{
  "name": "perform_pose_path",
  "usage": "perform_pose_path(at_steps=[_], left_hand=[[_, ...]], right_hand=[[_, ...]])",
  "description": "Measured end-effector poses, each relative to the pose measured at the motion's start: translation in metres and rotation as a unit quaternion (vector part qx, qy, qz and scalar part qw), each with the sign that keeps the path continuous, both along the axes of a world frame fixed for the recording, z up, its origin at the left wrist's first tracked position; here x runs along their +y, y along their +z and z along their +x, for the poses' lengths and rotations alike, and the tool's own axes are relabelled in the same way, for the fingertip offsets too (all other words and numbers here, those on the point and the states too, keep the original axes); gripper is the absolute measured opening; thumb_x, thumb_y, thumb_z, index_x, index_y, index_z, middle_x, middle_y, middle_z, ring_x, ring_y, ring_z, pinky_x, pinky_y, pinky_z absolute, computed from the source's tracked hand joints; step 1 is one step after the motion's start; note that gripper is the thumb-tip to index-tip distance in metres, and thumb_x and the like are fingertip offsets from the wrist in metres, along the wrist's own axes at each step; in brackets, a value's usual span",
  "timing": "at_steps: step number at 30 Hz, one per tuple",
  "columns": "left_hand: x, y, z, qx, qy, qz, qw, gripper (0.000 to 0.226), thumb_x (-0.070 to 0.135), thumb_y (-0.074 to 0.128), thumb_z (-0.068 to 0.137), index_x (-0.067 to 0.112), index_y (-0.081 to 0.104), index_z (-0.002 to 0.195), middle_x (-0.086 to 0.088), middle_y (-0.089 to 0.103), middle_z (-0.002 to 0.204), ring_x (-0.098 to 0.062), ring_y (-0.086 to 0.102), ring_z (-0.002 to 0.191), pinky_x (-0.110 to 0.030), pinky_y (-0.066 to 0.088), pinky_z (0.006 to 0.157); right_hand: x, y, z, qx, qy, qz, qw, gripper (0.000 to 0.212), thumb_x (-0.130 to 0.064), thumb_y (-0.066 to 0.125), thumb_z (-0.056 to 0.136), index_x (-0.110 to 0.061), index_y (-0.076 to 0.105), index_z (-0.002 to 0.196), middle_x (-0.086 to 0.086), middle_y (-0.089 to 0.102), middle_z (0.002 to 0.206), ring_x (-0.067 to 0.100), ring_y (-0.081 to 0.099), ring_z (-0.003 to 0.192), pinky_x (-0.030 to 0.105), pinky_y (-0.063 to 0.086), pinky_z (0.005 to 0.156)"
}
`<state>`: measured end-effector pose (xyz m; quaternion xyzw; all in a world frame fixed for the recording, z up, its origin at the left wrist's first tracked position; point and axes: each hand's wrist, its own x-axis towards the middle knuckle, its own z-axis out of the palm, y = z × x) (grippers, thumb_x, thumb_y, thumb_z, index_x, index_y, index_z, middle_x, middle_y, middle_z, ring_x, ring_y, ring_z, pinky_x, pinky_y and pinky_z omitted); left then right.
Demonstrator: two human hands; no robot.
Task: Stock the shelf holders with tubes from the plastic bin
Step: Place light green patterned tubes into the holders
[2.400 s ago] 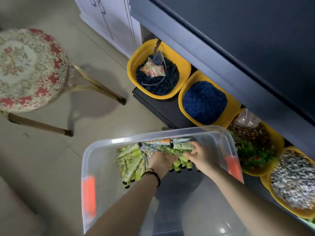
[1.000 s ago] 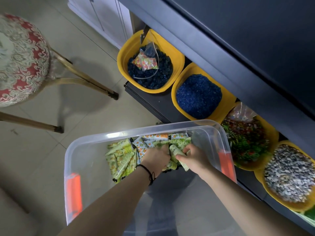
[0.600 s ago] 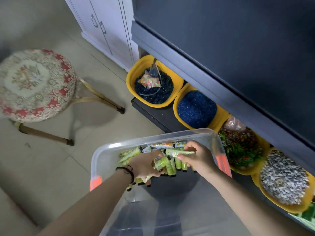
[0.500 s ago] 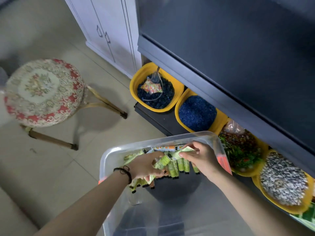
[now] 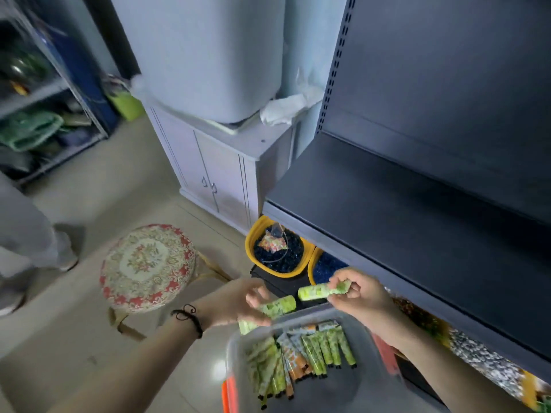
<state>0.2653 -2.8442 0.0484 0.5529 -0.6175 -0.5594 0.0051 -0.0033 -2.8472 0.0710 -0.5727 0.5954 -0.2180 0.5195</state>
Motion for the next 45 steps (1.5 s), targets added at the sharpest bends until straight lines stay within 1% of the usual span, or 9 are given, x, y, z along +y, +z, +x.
perform_pose_path(at_steps=[2, 5, 10, 17, 25, 33, 38, 41, 45], left_hand=[[-0.014, 0.043, 0.004, 0.033, 0.027, -0.033, 0.999, 0.027, 0.029, 0.078, 0.075, 0.033, 0.06, 0.096, 0.004, 0.066, 0.109, -0.011, 0.061, 0.104, -0.02, 0.049, 0.085], [-0.032, 0.116, 0.002, 0.079, 0.069, -0.08, 0.991, 0.026, 0.013, 0.075, 0.078, 0.017, 0.065, 0.102, 0.009, 0.071, 0.086, -0.008, 0.067, 0.07, -0.02, 0.053, 0.064], [-0.052, 0.226, -0.011, 0.058, 0.096, -0.209, 0.972, 0.032, 0.018, 0.083, 0.069, 0.017, 0.058, 0.088, 0.01, 0.058, 0.064, 0.002, 0.051, 0.047, -0.012, 0.039, 0.048], [-0.056, 0.345, -0.031, 0.091, 0.115, -0.302, 0.942, 0.031, 0.017, 0.081, 0.07, -0.004, 0.062, 0.083, 0.004, 0.061, 0.047, -0.002, 0.048, 0.039, -0.014, 0.032, 0.041], [-0.076, 0.474, -0.062, 0.112, 0.033, -0.409, 0.905, 0.019, 0.021, 0.066, 0.087, 0.005, 0.064, 0.078, -0.005, 0.067, 0.066, -0.008, 0.059, 0.057, -0.018, 0.041, 0.05], [-0.131, 0.552, -0.093, 0.06, -0.042, -0.416, 0.906, 0.029, 0.016, 0.037, 0.102, 0.015, 0.053, 0.077, 0.004, 0.063, 0.074, -0.014, 0.064, 0.073, -0.019, 0.045, 0.054], [-0.199, 0.571, -0.101, 0.051, -0.041, -0.445, 0.893, 0.016, 0.019, 0.038, 0.101, 0.007, 0.049, 0.102, 0.0, 0.059, 0.085, -0.014, 0.067, 0.076, -0.016, 0.046, 0.05], [-0.246, 0.575, -0.106, 0.083, -0.03, -0.466, 0.881, 0.012, 0.02, 0.043, 0.1, 0.012, 0.05, 0.094, -0.003, 0.064, 0.086, -0.018, 0.068, 0.073, -0.016, 0.047, 0.047], [-0.302, 0.564, -0.12, 0.147, -0.015, -0.461, 0.875, 0.014, 0.016, 0.052, 0.096, 0.011, 0.059, 0.085, -0.01, 0.067, 0.083, -0.021, 0.067, 0.066, -0.028, 0.054, 0.058]], right_hand=[[-0.009, 0.044, 0.002, 0.008, 0.005, -0.048, 0.999, 0.014, -0.005, 0.077, 0.076, -0.014, 0.067, 0.078, 0.003, 0.065, 0.094, 0.015, 0.062, 0.085, 0.022, 0.046, 0.076], [-0.023, 0.107, 0.001, 0.019, 0.009, -0.115, 0.993, 0.02, -0.005, 0.078, 0.075, -0.021, 0.067, 0.07, -0.002, 0.065, 0.093, 0.006, 0.061, 0.089, 0.019, 0.044, 0.077], [-0.04, 0.208, -0.007, -0.008, 0.028, -0.178, 0.984, 0.028, 0.004, 0.069, 0.081, -0.019, 0.067, 0.097, -0.008, 0.068, 0.099, -0.001, 0.063, 0.088, 0.009, 0.047, 0.077], [-0.043, 0.317, -0.013, -0.016, 0.062, -0.28, 0.958, 0.047, 0.001, 0.061, 0.087, -0.039, 0.06, 0.111, -0.019, 0.068, 0.109, 0.002, 0.063, 0.099, 0.022, 0.052, 0.087], [-0.058, 0.439, -0.037, 0.017, 0.098, -0.342, 0.935, 0.043, -0.003, 0.049, 0.096, -0.041, 0.053, 0.116, -0.019, 0.067, 0.113, 0.0, 0.06, 0.103, 0.021, 0.046, 0.088], [-0.096, 0.518, -0.045, 0.098, 0.059, -0.355, 0.928, 0.023, -0.001, 0.061, 0.089, -0.019, 0.067, 0.103, -0.01, 0.067, 0.095, -0.011, 0.06, 0.068, 0.005, 0.041, 0.054], [-0.144, 0.56, -0.043, 0.196, -0.014, -0.385, 0.902, 0.027, -0.007, 0.072, 0.082, -0.026, 0.073, 0.101, -0.013, 0.068, 0.091, 0.006, 0.063, 0.079, 0.013, 0.051, 0.063], [-0.184, 0.581, -0.037, 0.274, -0.036, -0.403, 0.872, 0.027, -0.008, 0.074, 0.08, -0.021, 0.074, 0.104, -0.005, 0.069, 0.096, -0.005, 0.063, 0.072, 0.012, 0.05, 0.064], [-0.238, 0.587, -0.032, 0.388, -0.072, -0.393, 0.83, 0.025, -0.012, 0.075, 0.079, -0.016, 0.072, 0.104, 0.002, 0.07, 0.101, 0.015, 0.064, 0.09, 0.028, 0.051, 0.081]])
